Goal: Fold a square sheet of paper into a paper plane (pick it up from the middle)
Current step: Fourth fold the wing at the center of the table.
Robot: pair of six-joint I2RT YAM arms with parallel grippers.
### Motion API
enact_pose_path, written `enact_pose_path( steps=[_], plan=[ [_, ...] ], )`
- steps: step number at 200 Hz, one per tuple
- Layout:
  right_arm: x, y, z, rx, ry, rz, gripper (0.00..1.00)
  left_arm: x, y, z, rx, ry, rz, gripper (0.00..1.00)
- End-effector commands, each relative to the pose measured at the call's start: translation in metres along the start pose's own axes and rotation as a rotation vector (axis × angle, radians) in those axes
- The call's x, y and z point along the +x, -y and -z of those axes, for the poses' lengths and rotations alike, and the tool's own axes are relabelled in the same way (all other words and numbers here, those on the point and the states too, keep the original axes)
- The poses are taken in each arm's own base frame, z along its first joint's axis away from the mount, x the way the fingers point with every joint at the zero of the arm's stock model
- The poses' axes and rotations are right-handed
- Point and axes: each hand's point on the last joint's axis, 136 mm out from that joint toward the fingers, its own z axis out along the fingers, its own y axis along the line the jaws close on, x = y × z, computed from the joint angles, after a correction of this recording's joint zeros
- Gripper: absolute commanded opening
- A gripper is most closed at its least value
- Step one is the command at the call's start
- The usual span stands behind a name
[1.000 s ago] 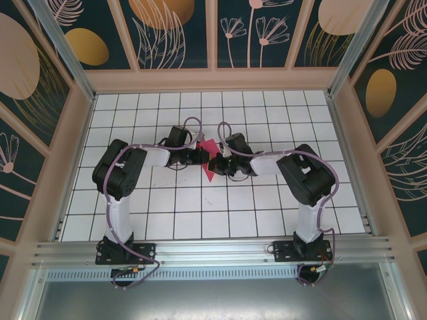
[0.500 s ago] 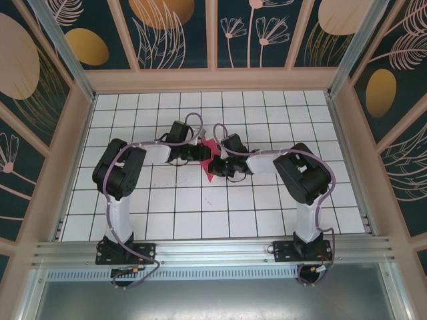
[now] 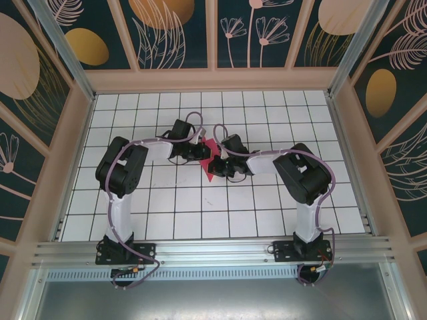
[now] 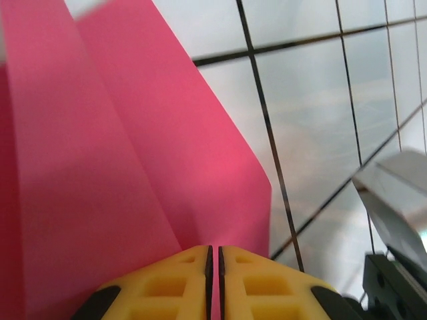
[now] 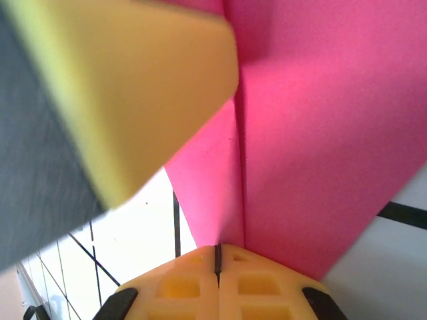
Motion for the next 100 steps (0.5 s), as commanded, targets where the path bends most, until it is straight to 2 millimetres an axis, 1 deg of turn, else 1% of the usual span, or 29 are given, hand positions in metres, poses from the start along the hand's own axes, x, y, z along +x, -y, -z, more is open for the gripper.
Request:
enact_pose_path(
  steps=[1, 27, 59, 72, 100],
  plan=[
    [0.054, 0.069, -0.011, 0.209, -0.139, -0.073, 0.00, -0.014, -0.010, -0.007, -0.064, 0.021, 0.021, 0.15],
    [0.065, 0.076, -0.008, 0.219, -0.164, -0.072, 0.00, -0.023, -0.018, -0.012, -0.106, 0.031, 0.009, 0.15],
    [0.074, 0.083, -0.006, 0.227, -0.187, -0.075, 0.00, -0.032, -0.026, -0.012, -0.115, 0.056, -0.002, 0.15],
    [0.077, 0.086, -0.005, 0.232, -0.192, -0.077, 0.00, -0.035, -0.028, -0.012, -0.112, 0.058, -0.012, 0.16],
    [0.081, 0.090, -0.005, 0.242, -0.202, -0.082, 0.00, -0.044, -0.024, -0.013, -0.097, 0.064, -0.057, 0.18]
  ],
)
